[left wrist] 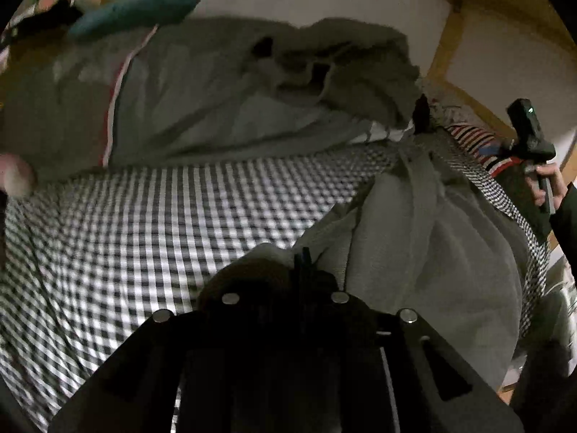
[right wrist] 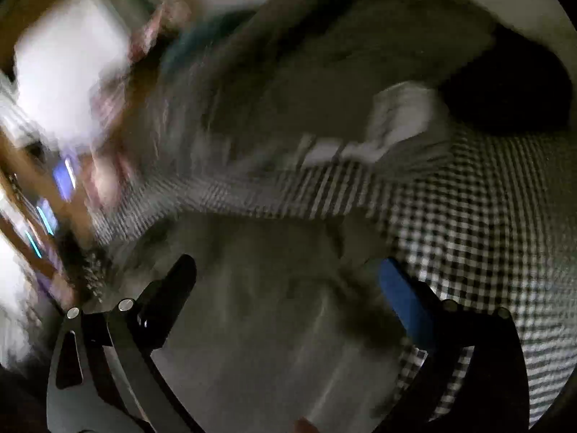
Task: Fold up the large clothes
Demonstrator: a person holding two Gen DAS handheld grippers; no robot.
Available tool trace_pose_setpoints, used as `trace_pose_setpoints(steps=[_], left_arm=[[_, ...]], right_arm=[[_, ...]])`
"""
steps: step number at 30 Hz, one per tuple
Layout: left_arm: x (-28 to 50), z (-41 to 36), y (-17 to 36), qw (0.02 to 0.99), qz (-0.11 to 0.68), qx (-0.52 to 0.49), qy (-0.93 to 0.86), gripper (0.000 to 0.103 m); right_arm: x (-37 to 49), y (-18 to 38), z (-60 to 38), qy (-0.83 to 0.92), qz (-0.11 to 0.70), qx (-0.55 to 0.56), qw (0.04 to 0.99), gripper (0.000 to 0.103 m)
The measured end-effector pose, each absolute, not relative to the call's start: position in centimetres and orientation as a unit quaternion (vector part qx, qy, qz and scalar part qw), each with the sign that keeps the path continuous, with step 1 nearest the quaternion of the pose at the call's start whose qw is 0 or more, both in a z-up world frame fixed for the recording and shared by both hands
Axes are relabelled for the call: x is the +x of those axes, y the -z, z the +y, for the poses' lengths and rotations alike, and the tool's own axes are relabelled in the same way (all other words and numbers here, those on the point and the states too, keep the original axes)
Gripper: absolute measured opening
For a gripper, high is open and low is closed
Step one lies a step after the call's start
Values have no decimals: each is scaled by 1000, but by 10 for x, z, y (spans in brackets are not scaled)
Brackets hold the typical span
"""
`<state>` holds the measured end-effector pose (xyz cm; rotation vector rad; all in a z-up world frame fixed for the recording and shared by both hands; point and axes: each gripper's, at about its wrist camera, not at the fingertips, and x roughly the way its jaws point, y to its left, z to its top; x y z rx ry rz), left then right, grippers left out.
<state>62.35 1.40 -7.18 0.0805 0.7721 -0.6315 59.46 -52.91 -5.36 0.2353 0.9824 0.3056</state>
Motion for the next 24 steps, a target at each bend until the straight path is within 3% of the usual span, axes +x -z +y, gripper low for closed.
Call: trace_pose_setpoints(steps=[4,5,9,13,16,17,18,19,22,24], left_arm=[[625,22,61,867,367,-6,337,35],[628,27,62,858,376,-30,348,49],[634,32,78,842,413,-56,342,49],[627,36,79,848,403,-62,338,49],[610,42,66,859,385,-45,335,49],[605,43,62,863,378,-42,334,57],[603,46,57,865,371,-41,335,87],[598,50,50,873,354,-37,333,99],[592,69,33,906,299,-37,296,98],[597,75,34,906,309,-50,284,98]], right_arm=[[604,92,-438,-173,524,-21,833,100],[606,96,-417,-184,518,-34,835,100],[594,77,-327,-246,425,-120,863,100],[607,112,-215,-212,435,-304,821,100],[640,105,-205,-195,450,-216,844,100],[650,100,-207,-195,460,-171,849,100],[666,98,-216,-196,477,-103,851,100],[675,98,-214,-191,479,-66,854,100],[694,103,-234,-173,480,17,860,100],[701,106,-240,-178,479,51,858,100]])
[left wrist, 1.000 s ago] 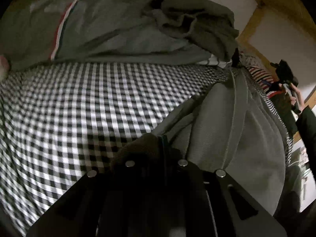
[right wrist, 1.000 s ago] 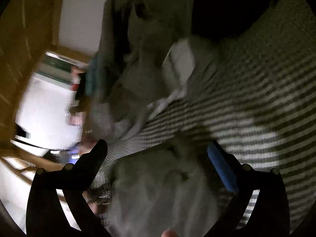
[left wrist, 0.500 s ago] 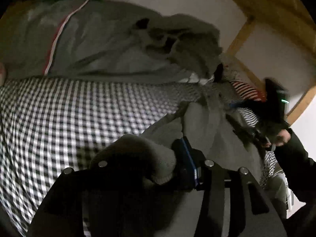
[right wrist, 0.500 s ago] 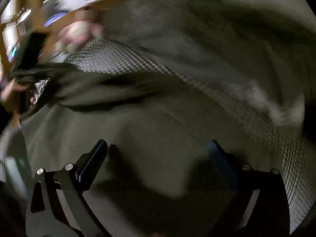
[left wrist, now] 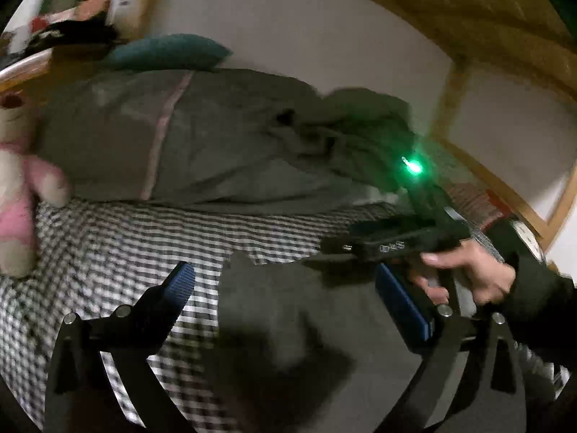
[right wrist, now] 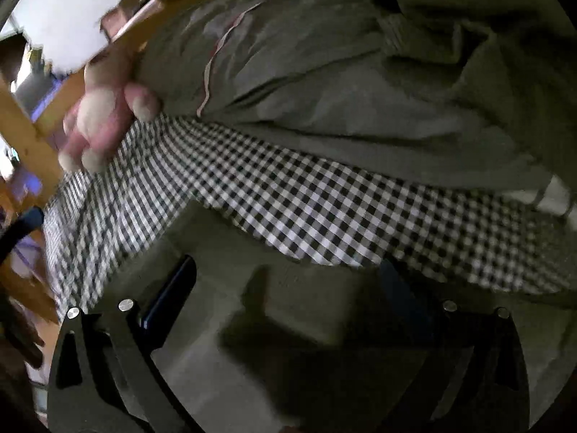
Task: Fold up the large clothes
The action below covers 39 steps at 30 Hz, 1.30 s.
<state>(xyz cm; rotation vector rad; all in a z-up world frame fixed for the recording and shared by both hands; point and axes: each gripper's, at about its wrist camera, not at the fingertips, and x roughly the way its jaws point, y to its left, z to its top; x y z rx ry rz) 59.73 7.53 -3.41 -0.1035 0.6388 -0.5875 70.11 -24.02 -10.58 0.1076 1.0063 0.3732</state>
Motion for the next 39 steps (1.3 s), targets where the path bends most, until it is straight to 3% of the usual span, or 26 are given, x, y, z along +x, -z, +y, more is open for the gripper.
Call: trace_pose_setpoints(steps=[5,12,15,17,24,27,30,35,39], left_arm=[[619,33,55,882,372,-35,288,98],[652,-66,109,832,491,-37,256,98],[650,-88,148,846,494,39,198,99],[649,-80,157,853,481,16,201,99],[637,-49,145,849,500,10,170,99],[604,-54,113,867,474,1,153,99],[563,-76,99,881,444,-8,163,99],[517,-120,131,898,422,40,120,99],[511,-107,146,907,405,8,118,99]], right_arm=[[702,86,-238,-192,449,65,870,100],[662,65,-309,-71,474,-51,876,100],[636,103,-357,-51,534,-54,842,100],[617,141,-384,-53,557,-53,827,100],[587,118,-481,-55,541,47,838,100],[556,91,-480,48,499,-1,866,100],[518,74,-453,11,474,40,879,100],[480,109,-352,-24,486,-55,872,100],[467,133,-373,-30,470,-35,881,99]])
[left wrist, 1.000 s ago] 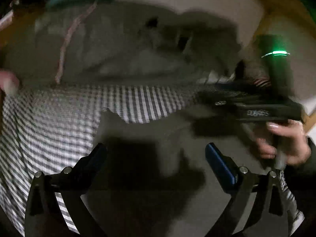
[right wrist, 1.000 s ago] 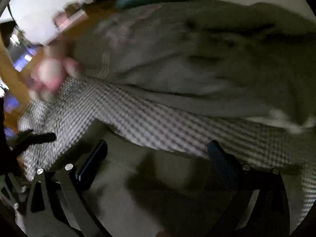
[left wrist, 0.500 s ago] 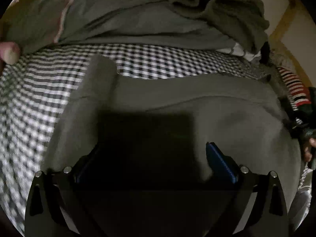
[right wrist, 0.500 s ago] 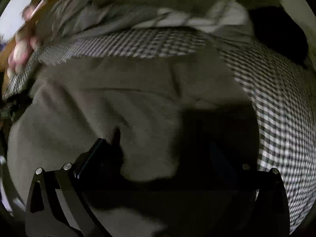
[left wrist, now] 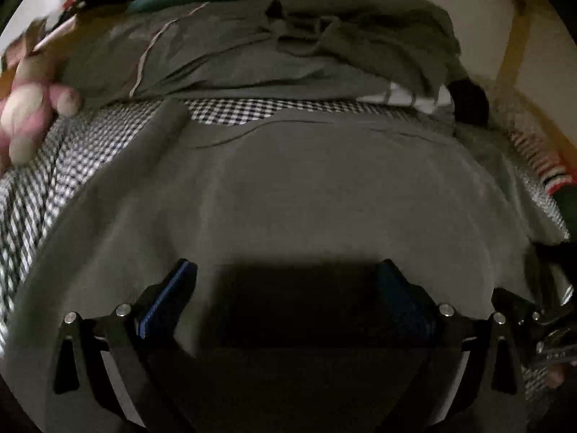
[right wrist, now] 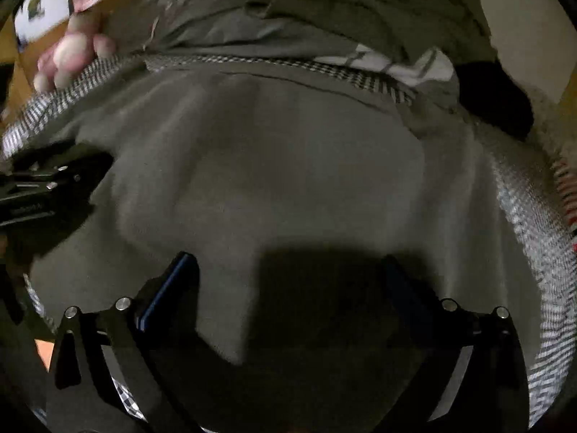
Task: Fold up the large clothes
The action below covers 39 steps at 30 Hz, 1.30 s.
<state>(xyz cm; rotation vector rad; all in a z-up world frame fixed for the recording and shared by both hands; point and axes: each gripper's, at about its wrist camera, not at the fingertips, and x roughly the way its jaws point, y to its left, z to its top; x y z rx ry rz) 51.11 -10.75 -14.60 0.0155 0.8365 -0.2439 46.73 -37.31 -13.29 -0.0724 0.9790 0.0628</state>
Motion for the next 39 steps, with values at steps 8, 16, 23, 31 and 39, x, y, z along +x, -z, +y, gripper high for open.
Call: trace_pose_setpoints(steps=[8,16,23,31,39], left_arm=[[495,-77,139,906,413,4,93,99],[482,-63,132,904,420,16,77,99],[444,-78,112,924,364,-44,105,99],[436,-116,148,928,360,51,82,99],[434,-113,149,929,358,47,78,99]], right_arm=[[432,143,-447,-38,467,65,881,100],[415,137,-451,-10,448,48,893,100],[402,120,-408,62,410,46,909,100],[428,159,-377,34,461,20,887,100],[429,162,-375,36,456,18,889,100]])
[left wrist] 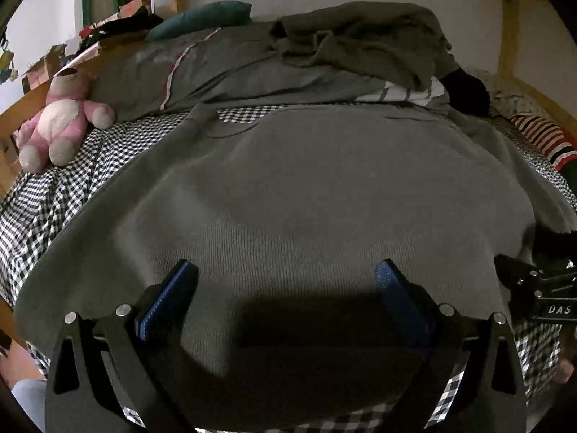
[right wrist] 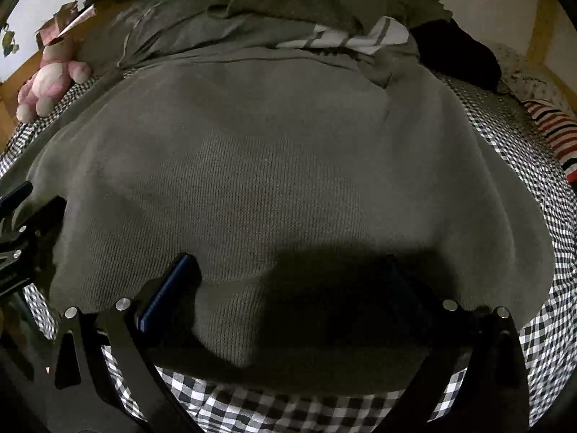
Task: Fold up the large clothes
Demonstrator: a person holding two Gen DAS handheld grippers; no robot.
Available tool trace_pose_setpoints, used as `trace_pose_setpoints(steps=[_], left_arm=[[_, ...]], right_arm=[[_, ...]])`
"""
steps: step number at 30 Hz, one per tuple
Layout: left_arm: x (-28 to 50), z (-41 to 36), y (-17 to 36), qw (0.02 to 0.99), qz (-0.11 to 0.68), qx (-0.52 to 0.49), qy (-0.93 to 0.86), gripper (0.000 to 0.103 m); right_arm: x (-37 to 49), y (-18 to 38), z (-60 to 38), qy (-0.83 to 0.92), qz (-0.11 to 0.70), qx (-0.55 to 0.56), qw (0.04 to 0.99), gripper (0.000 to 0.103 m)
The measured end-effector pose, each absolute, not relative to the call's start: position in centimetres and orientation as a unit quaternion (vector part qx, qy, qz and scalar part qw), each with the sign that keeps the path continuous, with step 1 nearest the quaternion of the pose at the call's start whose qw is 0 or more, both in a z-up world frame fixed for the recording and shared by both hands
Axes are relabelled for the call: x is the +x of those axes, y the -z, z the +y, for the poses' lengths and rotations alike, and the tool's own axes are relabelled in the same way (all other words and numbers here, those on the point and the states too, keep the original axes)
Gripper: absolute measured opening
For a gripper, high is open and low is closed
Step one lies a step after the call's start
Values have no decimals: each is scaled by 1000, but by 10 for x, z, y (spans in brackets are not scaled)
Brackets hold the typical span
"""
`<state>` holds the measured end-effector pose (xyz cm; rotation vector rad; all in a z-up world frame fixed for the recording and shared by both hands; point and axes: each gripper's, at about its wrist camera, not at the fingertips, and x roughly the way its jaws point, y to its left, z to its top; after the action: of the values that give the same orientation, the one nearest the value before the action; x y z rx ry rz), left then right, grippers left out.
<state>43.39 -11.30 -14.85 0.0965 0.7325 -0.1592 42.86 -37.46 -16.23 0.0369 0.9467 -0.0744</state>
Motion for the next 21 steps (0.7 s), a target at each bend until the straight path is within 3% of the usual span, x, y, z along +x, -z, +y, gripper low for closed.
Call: trace_pose_setpoints(steps=[10,16,21], left_arm=[[415,-104,135,927,363,9,88,99],[438,-132,99,933,342,7,116,99],[481,-168,142,900,414,82,107,99]], right_arm=[[396,150,-392,12,395,92,914,100],[337,144,-431,-21,319,286,903,100],[319,168,-449,-43,296,426,854,100]])
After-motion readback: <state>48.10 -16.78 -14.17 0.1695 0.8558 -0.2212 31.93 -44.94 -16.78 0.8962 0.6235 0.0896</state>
